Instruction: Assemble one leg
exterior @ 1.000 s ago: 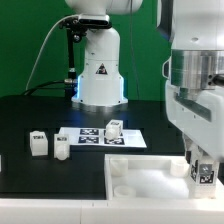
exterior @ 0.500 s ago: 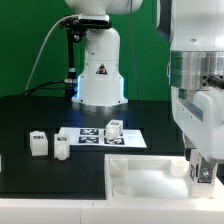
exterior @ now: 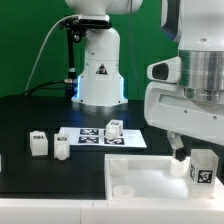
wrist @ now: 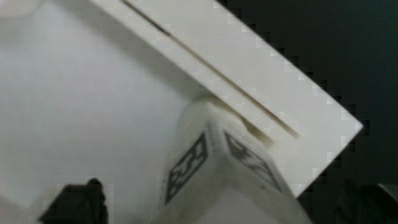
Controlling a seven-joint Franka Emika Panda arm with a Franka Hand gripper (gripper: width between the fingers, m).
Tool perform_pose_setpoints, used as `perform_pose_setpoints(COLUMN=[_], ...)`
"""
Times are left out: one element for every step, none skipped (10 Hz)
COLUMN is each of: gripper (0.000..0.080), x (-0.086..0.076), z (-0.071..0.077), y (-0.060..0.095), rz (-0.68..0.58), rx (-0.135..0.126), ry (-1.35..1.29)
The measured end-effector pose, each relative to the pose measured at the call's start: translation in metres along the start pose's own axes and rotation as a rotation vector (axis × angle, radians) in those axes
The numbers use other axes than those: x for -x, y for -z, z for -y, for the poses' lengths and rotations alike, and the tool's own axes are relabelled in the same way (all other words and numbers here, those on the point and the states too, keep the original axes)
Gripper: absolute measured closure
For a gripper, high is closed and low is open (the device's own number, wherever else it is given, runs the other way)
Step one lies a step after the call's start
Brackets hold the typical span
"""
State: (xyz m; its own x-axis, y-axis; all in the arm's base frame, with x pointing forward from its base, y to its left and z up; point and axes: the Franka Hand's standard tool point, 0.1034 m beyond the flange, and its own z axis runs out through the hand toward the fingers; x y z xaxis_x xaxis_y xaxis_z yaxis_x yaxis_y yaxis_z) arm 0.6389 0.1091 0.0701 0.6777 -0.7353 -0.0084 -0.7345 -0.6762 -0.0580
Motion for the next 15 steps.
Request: perform_pose_setpoints(gripper=[0.015, 0.015, 0.015, 0.015, 0.015, 0.015, 0.015, 0.015, 0.015, 0.0273, 0.0273, 0.0408, 0.0512, 0.0512, 0.0512], x=[0.0, -0.001, -0.001, -0.003, -0.005, -0.008, -0.011, -0.011, -0.011, -0.011, -0.011, -0.011, -0.011, -0.011, -0.011], z=[0.0, -0.002, -0.002, -0.001, -0.001, 0.0, 0.0, -0.002, -0.002, -0.002, -0.002, -0.002, -0.002, -0.002, -0.002], y=[0.0, 0.0, 0.0, 0.0, 0.001, 0.004, 0.007, 0.006, 0.005, 0.005, 0.005, 0.005, 0.005, 0.004, 0.004], rz=[0.0, -0.008, -0.017, -0.015, -0.016, -0.025, -0.041, -0.043, -0.042, -0.042, -0.043, -0.044, -0.044, -0.045, -0.045], rx=[0.001, 0.02, 0.046, 0.047, 0.045, 0.033, 0.024, 0.035, 0.035, 0.034, 0.033, 0.031, 0.029, 0.028, 0.026], ry=[0.053, 0.184, 0.382, 0.512, 0.649, 0.701, 0.721, 0.753, 0.74, 0.696, 0.635, 0.567, 0.479, 0.417, 0.359])
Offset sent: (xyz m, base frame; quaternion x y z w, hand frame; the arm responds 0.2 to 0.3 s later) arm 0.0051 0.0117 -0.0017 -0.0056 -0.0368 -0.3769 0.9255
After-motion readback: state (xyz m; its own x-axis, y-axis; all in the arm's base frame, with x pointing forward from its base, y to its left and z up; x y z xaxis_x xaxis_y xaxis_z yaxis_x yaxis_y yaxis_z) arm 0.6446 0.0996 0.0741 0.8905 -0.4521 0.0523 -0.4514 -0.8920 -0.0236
